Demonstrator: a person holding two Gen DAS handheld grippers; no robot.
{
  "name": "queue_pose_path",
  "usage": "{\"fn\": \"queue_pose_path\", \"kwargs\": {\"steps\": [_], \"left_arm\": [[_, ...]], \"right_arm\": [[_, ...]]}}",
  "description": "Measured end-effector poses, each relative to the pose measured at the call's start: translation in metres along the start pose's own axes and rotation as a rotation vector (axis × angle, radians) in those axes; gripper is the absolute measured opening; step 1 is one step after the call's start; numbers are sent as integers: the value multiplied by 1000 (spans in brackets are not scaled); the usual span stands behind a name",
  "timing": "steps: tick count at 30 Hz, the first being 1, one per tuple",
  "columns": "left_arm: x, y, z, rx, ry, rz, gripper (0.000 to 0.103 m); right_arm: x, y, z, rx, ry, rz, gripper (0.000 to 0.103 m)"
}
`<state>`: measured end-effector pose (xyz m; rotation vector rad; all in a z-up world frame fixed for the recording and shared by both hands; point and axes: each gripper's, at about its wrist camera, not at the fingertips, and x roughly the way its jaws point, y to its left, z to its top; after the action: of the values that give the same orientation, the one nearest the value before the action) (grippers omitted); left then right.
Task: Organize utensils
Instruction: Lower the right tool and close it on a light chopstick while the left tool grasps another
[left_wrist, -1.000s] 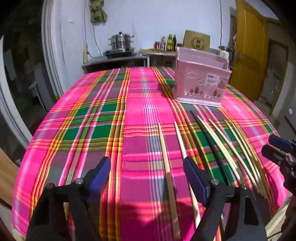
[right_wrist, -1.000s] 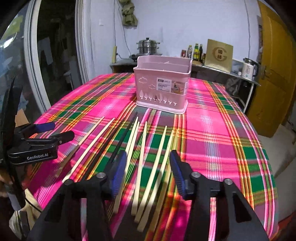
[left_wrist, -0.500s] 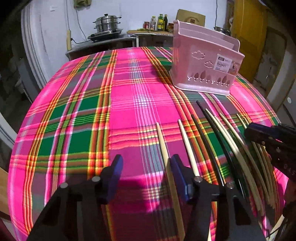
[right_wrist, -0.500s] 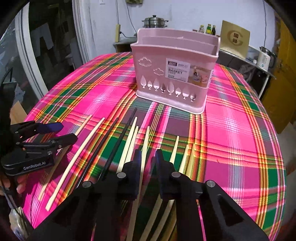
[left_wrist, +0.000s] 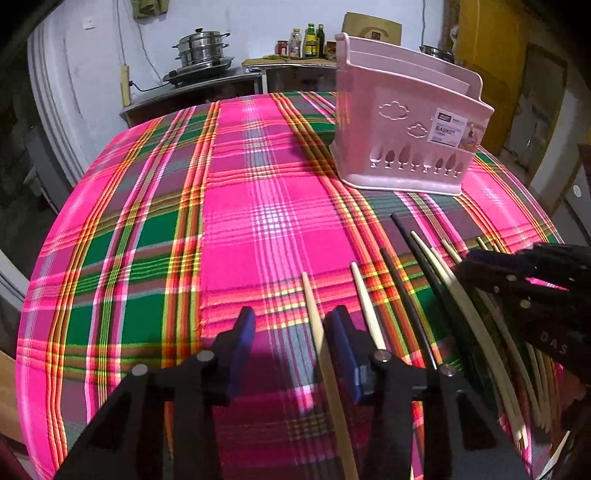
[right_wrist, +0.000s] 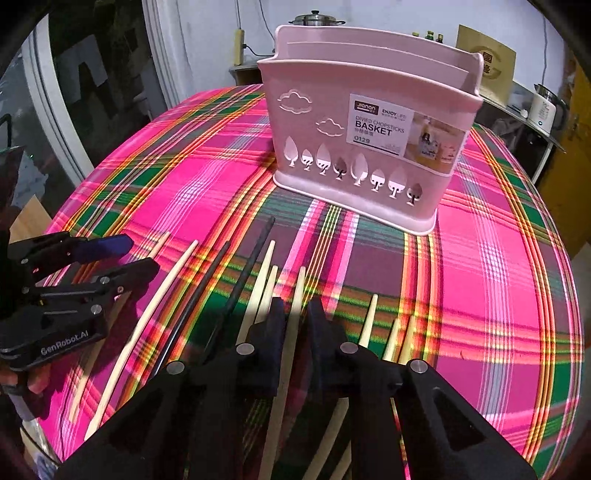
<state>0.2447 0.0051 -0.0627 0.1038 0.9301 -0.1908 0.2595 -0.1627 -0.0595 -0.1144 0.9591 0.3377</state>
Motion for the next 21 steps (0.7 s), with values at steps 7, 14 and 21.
{"fn": "queue_pose_path", "kwargs": {"steps": [7, 14, 21], "left_arm": [[1, -11, 4, 44, 8, -25, 9], [-10, -7, 6, 20, 3, -66, 7], [-56, -6, 18, 26, -97, -92, 6]], "right_arm": [[2, -2, 6, 14, -1, 12, 7], [-24, -5, 12, 29, -65, 32, 7], [-62, -5, 19, 41, -152, 43, 6]]}}
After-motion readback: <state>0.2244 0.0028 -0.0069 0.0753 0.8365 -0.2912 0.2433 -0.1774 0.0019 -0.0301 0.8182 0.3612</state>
